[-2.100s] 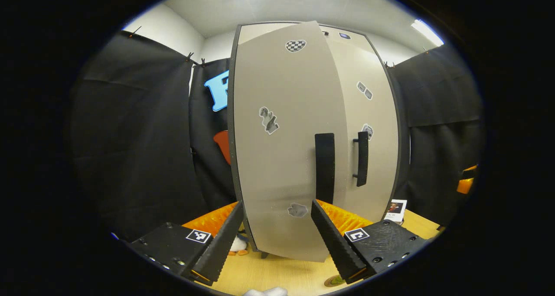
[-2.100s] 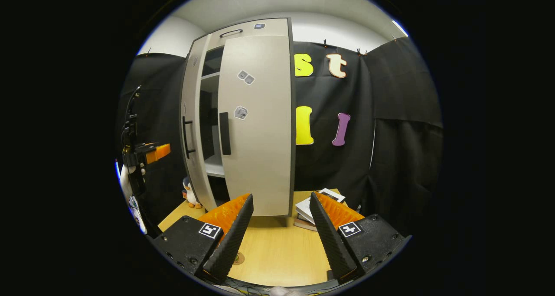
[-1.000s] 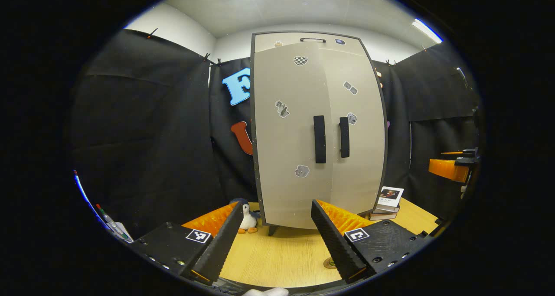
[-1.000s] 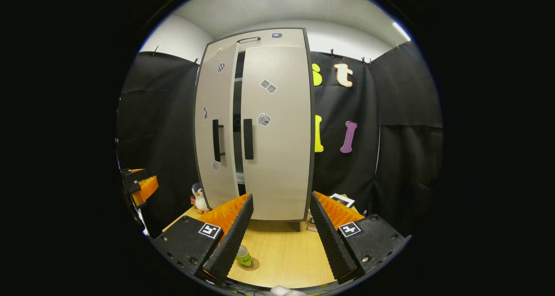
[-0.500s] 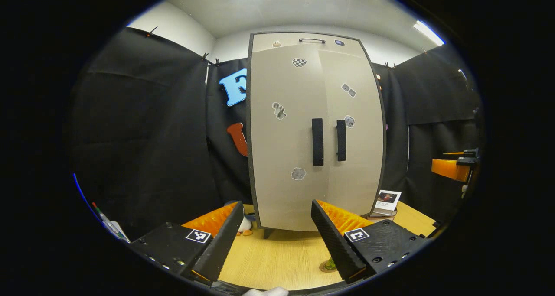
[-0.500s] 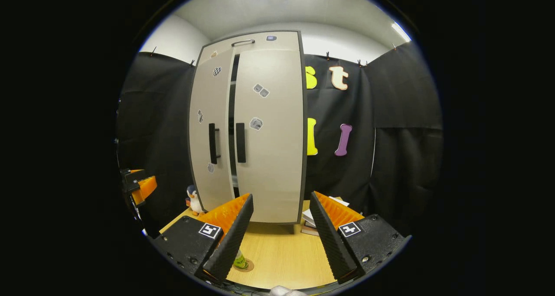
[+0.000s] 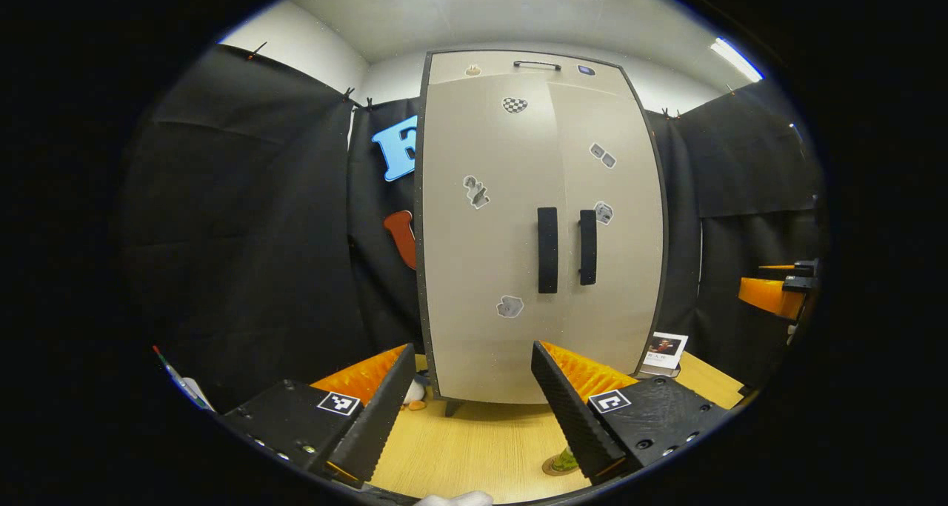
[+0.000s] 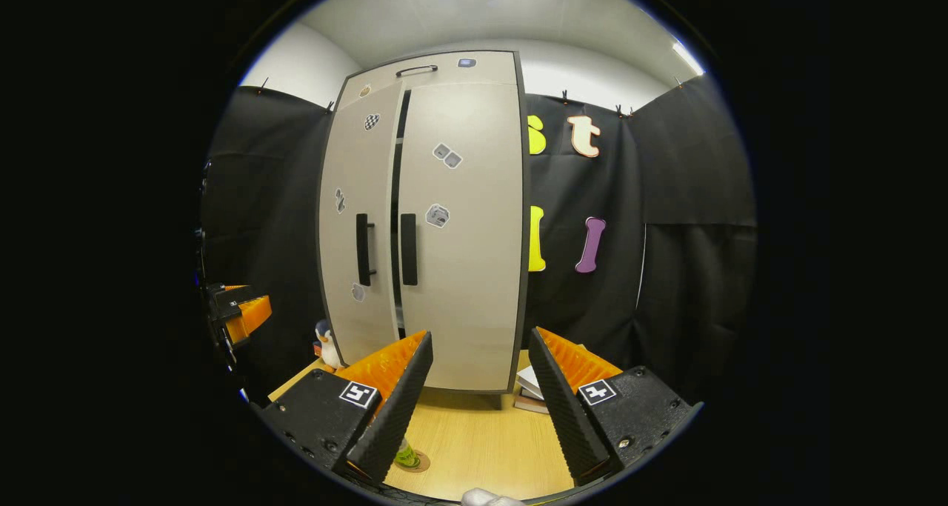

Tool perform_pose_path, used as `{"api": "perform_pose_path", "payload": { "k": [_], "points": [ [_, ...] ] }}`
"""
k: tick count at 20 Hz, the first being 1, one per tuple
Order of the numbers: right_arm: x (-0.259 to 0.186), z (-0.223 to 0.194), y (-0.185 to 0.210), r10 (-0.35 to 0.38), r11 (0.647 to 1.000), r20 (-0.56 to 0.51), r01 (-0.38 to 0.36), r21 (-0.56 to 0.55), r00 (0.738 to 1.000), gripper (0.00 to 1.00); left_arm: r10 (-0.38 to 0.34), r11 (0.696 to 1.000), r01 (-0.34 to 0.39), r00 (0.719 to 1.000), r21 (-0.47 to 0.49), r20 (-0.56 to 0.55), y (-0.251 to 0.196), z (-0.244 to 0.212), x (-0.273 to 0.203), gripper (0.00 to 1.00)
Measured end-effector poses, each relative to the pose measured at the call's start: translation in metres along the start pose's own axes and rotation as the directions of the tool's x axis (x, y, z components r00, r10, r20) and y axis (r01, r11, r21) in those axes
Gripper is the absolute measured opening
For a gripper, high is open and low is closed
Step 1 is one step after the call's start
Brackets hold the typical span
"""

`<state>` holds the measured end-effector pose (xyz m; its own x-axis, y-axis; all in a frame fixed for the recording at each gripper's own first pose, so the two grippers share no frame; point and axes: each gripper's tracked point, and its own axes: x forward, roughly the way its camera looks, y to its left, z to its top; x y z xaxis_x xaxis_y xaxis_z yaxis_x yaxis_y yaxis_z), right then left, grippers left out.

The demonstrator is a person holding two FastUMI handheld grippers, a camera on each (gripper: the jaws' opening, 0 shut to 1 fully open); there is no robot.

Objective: Grasp the bottle in the cabinet with the left hand and place it on the coaster, then close the right door with the right hand and the left door with the left hand.

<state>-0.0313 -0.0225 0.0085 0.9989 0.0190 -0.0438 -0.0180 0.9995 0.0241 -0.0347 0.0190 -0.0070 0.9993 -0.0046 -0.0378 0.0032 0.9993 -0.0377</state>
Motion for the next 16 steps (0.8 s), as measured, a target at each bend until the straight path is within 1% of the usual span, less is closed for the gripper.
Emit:
{"api": "perform_pose_path", "payload": {
  "k": [9, 16],
  "points": [
    [0.019, 0.004, -0.002, -0.008, 1.000, 0.012, 0.008, 0.015, 1.000, 0.81, -0.022, 1.000, 0.022, 1.000, 0.010, 0.013, -0.007, 0.003, 0.024, 0.96],
    [0.015, 0.002, -0.003, -0.005, 1.000, 0.012, 0.005, 0.018, 1.000, 0.81, -0.009, 1.000, 0.009, 1.000, 0.017, 0.011, -0.007, 0.000, 0.015, 0.96]
  ]
}}
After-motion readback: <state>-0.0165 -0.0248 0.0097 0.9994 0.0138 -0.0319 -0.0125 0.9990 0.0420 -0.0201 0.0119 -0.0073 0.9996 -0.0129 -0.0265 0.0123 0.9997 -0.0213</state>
